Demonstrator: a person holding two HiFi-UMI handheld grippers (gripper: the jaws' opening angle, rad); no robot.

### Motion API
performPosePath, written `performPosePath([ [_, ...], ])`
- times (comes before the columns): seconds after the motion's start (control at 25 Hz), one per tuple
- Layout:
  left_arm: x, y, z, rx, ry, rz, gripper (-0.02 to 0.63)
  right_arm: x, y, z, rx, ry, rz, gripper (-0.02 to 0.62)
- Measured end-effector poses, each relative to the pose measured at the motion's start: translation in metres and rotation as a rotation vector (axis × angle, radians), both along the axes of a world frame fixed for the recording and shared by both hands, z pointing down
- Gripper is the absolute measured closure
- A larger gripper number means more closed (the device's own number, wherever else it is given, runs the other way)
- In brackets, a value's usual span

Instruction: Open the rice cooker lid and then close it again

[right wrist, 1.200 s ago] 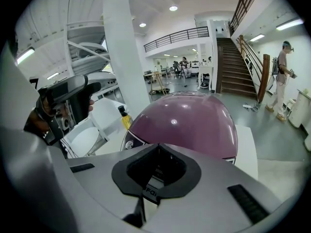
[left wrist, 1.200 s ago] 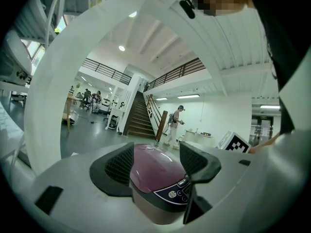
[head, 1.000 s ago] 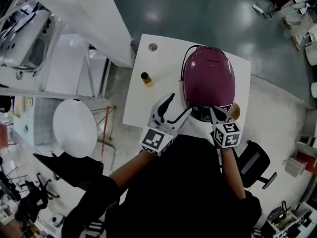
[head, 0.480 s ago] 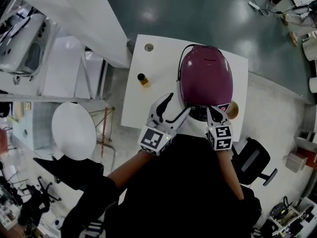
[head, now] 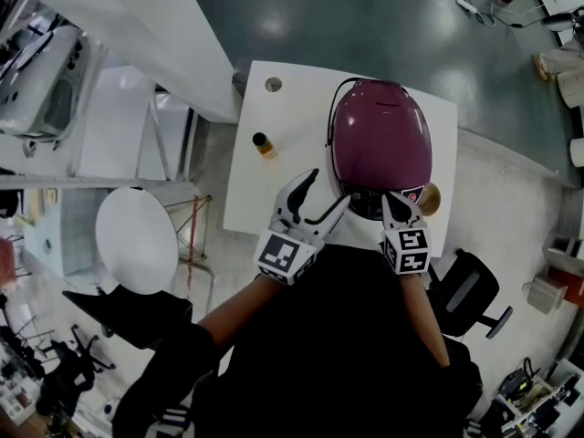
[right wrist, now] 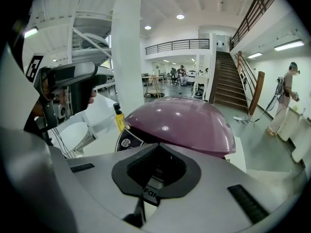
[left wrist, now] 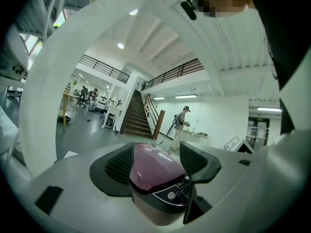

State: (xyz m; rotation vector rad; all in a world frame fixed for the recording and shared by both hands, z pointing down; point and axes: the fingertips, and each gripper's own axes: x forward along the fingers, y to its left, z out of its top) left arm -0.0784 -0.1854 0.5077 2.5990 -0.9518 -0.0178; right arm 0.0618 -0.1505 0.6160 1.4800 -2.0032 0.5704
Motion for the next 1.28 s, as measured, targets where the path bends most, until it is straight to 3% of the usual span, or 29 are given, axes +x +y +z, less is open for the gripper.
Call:
performPosePath([
  [0.28,-0.001,0.001,0.001,-0.003,0.01,0.002,0.333,0.003,0.0,-0.001,0.022,-0.046,0.061,0.595],
  [1.12,0.007,-0.002,0.004,0.018,-0.012,0.041,0.333,0.003,-0.006,0.004,0.03,-0.113,0.086,0.595],
  [1.28,0.013,-0.005,-0.002,0.03,-0.014,0.069,0.333,0.003,-0.007,-0.001,0.084,-0.121,0.104,0.595],
])
